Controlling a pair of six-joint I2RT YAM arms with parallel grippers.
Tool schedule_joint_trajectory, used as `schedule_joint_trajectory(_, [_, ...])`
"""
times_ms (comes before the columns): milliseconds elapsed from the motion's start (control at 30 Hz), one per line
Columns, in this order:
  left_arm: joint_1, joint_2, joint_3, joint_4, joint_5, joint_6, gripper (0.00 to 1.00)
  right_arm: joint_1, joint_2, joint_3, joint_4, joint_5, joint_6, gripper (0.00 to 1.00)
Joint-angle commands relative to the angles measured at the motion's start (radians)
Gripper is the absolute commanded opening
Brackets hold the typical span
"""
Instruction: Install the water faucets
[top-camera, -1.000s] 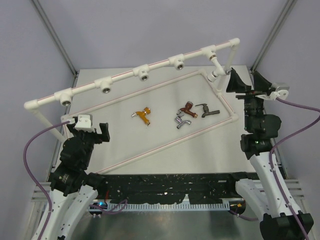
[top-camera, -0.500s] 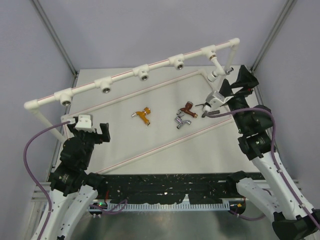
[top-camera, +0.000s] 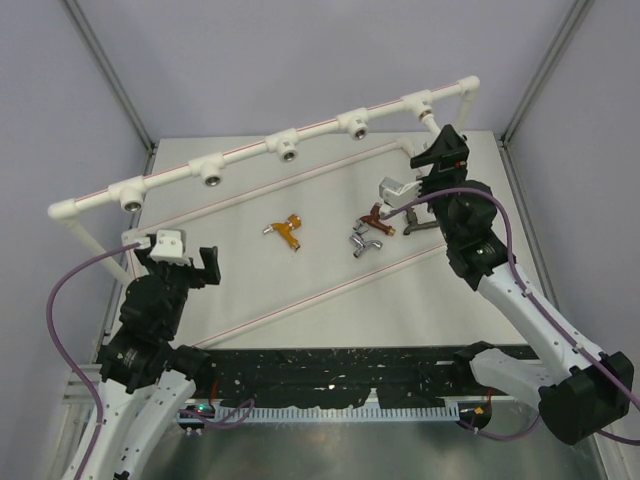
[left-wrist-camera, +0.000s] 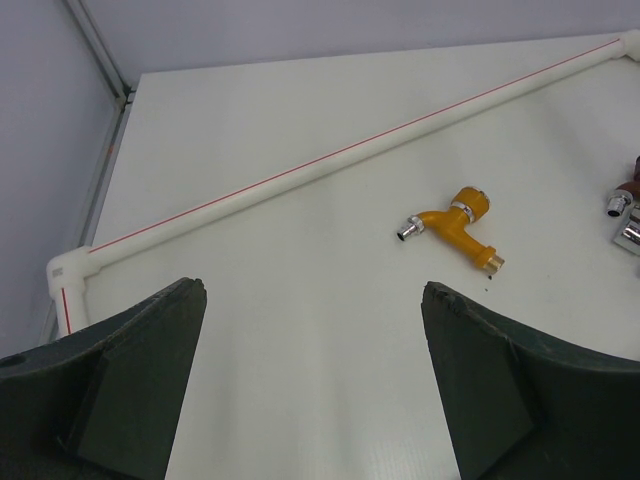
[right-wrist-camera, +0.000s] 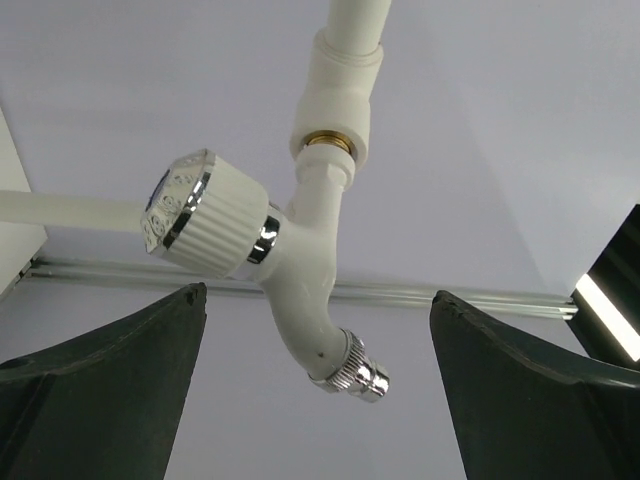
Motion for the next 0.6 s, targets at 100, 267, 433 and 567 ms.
schedule_joint_trajectory(100, [-0.005, -0.016, -0.004, 0.061, -0.004, 0.008, 0.93, 0.006, 0.120, 0.073, 0.204, 0.126, -0.005, 0.94])
schedule_joint_trajectory(267, [-0.005, -0.022, -0.004, 0.061, -0.006, 0.008, 0.93, 0.004, 0.155, 0.101, 0.273, 0.147, 0.079, 0.85])
schedule_joint_trajectory(433, [-0.005, -0.024, -0.004, 0.063, -0.007, 0.008, 0.93, 0.001, 0.147, 0.113, 0.259, 0.108, 0.241, 0.70])
schedule_joint_trajectory(567, [-0.005, -0.027, -0.005, 0.061, -0.006, 0.008, 0.93, -0.002, 0.140, 0.107, 0.244, 0.079, 0.367, 0.44])
